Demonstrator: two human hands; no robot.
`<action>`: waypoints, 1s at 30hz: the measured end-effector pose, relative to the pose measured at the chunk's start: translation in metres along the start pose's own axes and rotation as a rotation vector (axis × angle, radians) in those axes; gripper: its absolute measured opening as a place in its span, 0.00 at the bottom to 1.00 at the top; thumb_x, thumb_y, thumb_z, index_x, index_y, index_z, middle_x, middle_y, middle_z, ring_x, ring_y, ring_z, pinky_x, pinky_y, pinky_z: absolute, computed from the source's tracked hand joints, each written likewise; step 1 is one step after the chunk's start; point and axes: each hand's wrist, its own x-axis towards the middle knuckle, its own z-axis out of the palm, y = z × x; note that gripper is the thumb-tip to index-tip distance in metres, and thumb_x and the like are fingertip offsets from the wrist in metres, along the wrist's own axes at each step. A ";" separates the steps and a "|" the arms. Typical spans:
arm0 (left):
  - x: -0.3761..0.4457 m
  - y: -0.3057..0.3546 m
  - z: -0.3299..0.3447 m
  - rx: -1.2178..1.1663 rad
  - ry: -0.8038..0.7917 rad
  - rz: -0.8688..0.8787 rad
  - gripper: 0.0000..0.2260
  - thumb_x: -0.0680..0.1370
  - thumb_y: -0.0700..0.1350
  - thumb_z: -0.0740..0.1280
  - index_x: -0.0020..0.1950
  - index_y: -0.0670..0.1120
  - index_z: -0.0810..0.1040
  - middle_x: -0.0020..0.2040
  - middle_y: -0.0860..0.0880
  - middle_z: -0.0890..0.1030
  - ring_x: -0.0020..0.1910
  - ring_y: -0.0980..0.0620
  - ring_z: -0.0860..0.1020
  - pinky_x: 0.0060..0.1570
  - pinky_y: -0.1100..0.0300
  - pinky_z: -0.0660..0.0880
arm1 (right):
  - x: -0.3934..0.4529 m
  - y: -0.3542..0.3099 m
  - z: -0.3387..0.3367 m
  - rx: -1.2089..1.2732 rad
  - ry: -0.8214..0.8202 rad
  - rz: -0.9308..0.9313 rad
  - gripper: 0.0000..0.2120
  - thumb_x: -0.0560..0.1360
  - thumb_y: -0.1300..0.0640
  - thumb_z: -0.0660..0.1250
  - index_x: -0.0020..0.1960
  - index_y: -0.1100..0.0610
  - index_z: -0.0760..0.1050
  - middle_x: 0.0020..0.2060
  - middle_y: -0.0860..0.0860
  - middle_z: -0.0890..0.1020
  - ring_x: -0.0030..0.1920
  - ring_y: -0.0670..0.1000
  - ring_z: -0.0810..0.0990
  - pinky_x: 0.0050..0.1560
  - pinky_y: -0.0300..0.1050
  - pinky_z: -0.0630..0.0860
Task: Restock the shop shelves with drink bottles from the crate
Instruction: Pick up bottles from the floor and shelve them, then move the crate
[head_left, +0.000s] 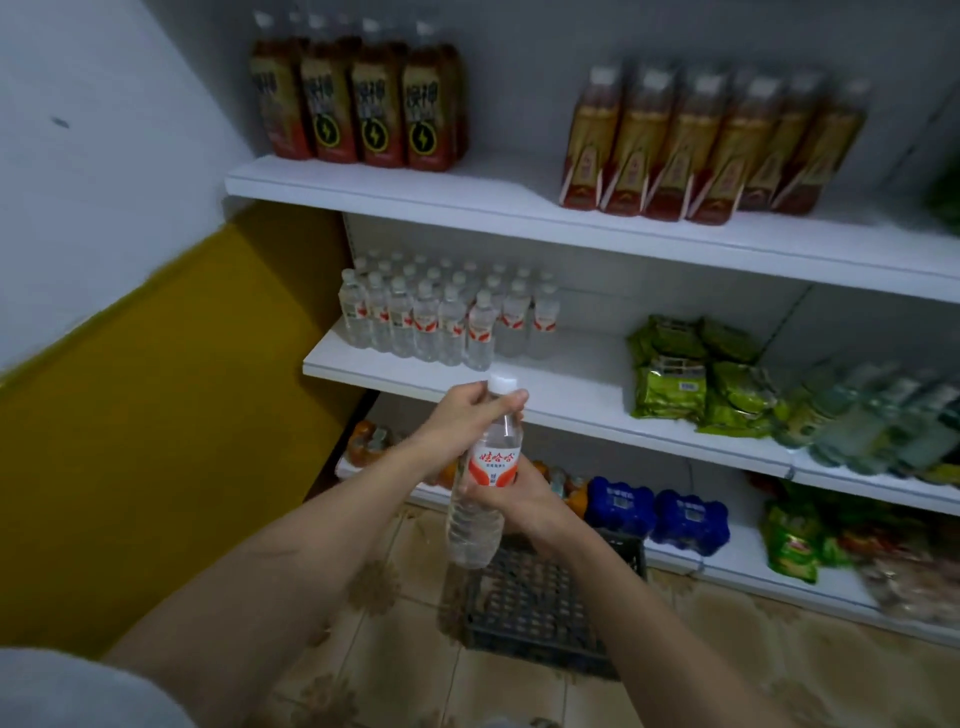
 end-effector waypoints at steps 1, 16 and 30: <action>0.010 0.005 0.009 0.062 -0.011 0.012 0.13 0.77 0.55 0.71 0.53 0.46 0.82 0.47 0.50 0.86 0.46 0.51 0.85 0.50 0.56 0.81 | 0.003 0.001 -0.013 -0.001 0.030 -0.009 0.21 0.72 0.57 0.76 0.61 0.46 0.72 0.54 0.47 0.82 0.53 0.44 0.82 0.54 0.40 0.79; 0.126 0.050 0.034 0.741 -0.097 0.168 0.14 0.73 0.54 0.75 0.48 0.46 0.78 0.44 0.50 0.79 0.43 0.52 0.77 0.42 0.54 0.73 | 0.092 0.008 -0.103 -0.162 0.229 -0.050 0.31 0.68 0.56 0.79 0.64 0.48 0.66 0.53 0.46 0.80 0.53 0.47 0.81 0.54 0.44 0.80; 0.304 0.012 -0.006 0.927 -0.120 0.242 0.11 0.74 0.46 0.75 0.48 0.46 0.75 0.50 0.46 0.79 0.48 0.47 0.76 0.49 0.53 0.73 | 0.294 0.001 -0.148 -0.327 0.495 0.030 0.27 0.68 0.54 0.79 0.60 0.55 0.67 0.53 0.51 0.76 0.54 0.57 0.78 0.51 0.50 0.75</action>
